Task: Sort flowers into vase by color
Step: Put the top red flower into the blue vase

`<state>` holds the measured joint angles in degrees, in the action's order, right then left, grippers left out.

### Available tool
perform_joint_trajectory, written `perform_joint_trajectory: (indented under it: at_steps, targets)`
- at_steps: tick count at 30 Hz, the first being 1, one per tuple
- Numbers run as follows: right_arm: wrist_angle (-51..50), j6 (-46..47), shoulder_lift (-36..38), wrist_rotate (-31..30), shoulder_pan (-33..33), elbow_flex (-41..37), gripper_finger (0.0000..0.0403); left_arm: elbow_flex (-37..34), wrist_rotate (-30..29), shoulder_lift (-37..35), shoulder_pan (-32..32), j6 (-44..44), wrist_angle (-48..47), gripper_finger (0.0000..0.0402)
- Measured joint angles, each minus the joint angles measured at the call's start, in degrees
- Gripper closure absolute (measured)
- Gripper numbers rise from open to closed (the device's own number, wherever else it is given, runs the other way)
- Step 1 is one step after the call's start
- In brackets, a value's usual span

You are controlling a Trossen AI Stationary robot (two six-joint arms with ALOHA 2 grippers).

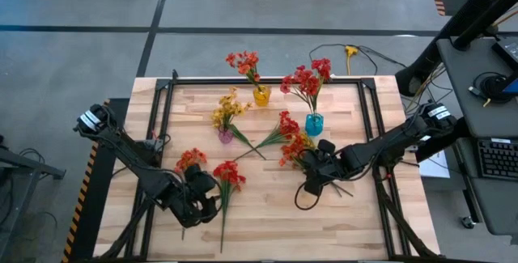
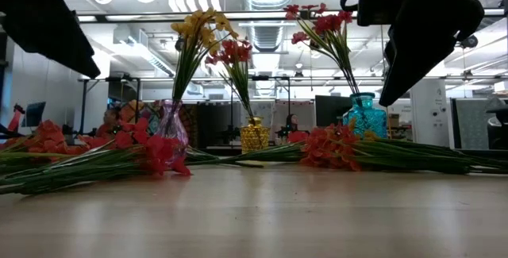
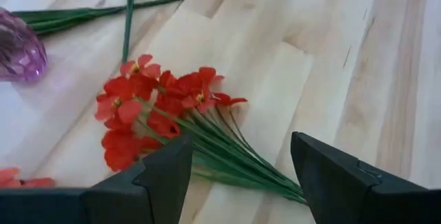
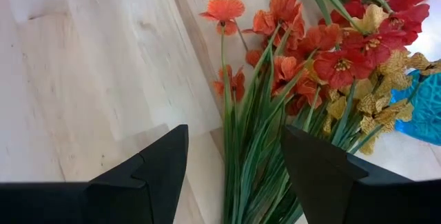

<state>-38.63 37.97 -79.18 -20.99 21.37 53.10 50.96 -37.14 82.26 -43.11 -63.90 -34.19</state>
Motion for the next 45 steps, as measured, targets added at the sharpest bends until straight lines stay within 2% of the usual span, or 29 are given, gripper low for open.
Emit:
perform_joint_trajectory:
  at_steps: [8, 13, 21, 29, 34, 41, 45]
  targets:
    - [-0.1, 0.5, 0.0, 0.0, 0.5, 0.0, 0.0179, 0.0, -5.0, 0.0, 1.5, 6.0, 3.6, 0.0173]
    - [-0.1, 0.5, 0.0, -0.1, 0.5, 0.0, 0.0179, 0.0, -7.5, 1.4, 5.5, 15.4, 10.0, 0.0173]
    - [0.1, 0.5, 0.0, -3.1, 0.8, 0.0, 0.0179, 0.0, -7.4, 8.8, 12.8, 30.5, 22.7, 0.0173]
    - [0.3, 0.4, 0.0, -4.5, 1.1, 0.0, 0.0179, -0.1, -5.3, 13.7, 18.2, 34.3, 24.5, 0.0173]
    - [0.4, 0.4, 0.0, -5.9, 1.4, 0.0, 0.0179, -0.4, -0.7, 15.7, 22.0, 38.7, 27.2, 0.0173]
    - [0.6, 0.5, 0.0, -6.1, 2.0, 0.0, 0.0179, -7.1, 5.2, 15.4, 26.7, 45.3, 41.8, 0.0173]
    - [0.8, 0.5, 0.0, -6.1, 2.3, 0.0, 0.0179, -10.4, 4.3, 15.6, 28.5, 45.4, 46.2, 0.0178]
